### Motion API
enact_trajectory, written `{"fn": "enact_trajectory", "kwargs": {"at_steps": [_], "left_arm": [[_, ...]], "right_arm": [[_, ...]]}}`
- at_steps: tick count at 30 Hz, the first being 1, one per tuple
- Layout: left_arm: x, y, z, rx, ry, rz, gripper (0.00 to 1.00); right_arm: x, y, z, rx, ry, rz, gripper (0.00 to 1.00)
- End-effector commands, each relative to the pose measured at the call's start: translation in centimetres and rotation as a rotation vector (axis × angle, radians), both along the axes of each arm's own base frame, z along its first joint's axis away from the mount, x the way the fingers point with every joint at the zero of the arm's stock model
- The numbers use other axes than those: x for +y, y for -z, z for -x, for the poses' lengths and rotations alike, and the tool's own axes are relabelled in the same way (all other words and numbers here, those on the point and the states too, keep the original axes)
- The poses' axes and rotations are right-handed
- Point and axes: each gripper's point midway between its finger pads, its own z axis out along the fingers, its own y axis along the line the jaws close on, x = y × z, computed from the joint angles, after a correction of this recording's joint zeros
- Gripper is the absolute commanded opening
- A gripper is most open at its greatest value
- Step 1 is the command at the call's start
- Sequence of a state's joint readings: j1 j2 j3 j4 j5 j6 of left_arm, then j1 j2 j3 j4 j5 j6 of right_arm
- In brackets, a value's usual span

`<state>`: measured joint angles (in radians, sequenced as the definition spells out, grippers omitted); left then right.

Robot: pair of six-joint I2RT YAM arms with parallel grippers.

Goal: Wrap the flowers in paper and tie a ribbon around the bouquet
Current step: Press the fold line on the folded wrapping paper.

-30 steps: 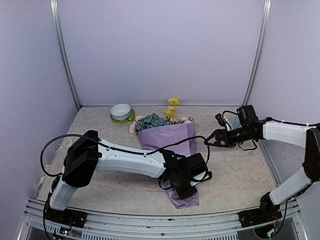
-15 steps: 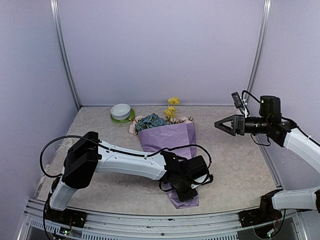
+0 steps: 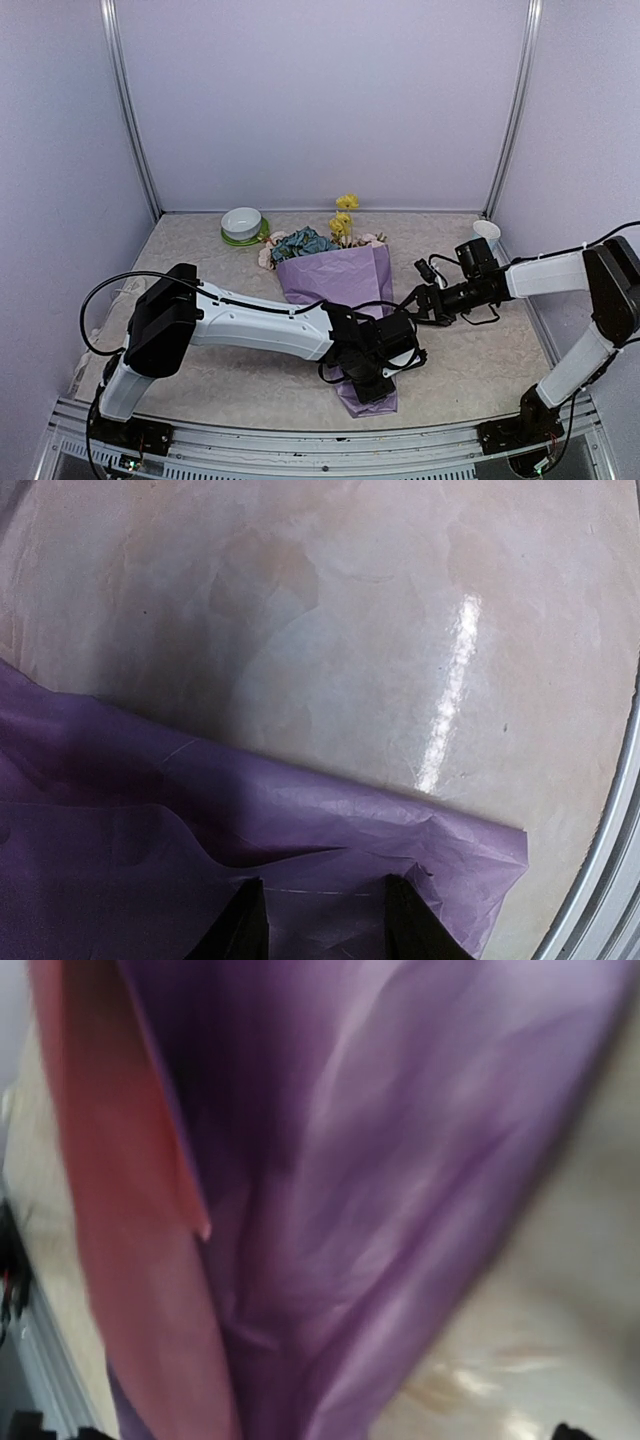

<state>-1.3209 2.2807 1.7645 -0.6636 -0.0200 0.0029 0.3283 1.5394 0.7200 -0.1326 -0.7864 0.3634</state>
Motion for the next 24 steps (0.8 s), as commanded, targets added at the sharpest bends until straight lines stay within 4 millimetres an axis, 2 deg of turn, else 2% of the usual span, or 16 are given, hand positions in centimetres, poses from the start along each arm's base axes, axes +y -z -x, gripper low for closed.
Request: {"fn": "enact_trajectory", "kwargs": {"at_steps": [1,6,10,13,16,20,24], "left_arm": [[0.1,0.5,0.2,-0.003,0.010,-0.023,0.40],[0.1,0.5,0.2,-0.006,0.012,-0.024,0.40],[0.1,0.5,0.3,-0.005,0.014,-0.022,0.40],[0.1,0.5,0.3,-0.005,0.015,-0.023,0.40],[0.1,0.5,0.3,-0.007,0.014,-0.021,0.40],[0.1,0.5,0.2,-0.006,0.013,-0.020,0.40],[0.1,0.5,0.3,-0.007,0.013,-0.022,0.40]], "right_arm": [[2.1,2.1,2.2,0.057,-0.091,-0.057,1.00],[2.2,4.2,3.1,0.099,-0.069,-0.080,0.97],[2.6,2.9,3.1,0.099,-0.068,-0.126,0.95],[2.8,1.7,3.0,0.077,-0.075,-0.144,1.00],[2.6,3.3,3.3,0.098,-0.047,-0.070,1.00],[4.3,4.9,5.0,0.149,-0.079,-0.093,0.97],[5.9,4.7,5.3,0.153,-0.098,-0.138,0.91]]}}
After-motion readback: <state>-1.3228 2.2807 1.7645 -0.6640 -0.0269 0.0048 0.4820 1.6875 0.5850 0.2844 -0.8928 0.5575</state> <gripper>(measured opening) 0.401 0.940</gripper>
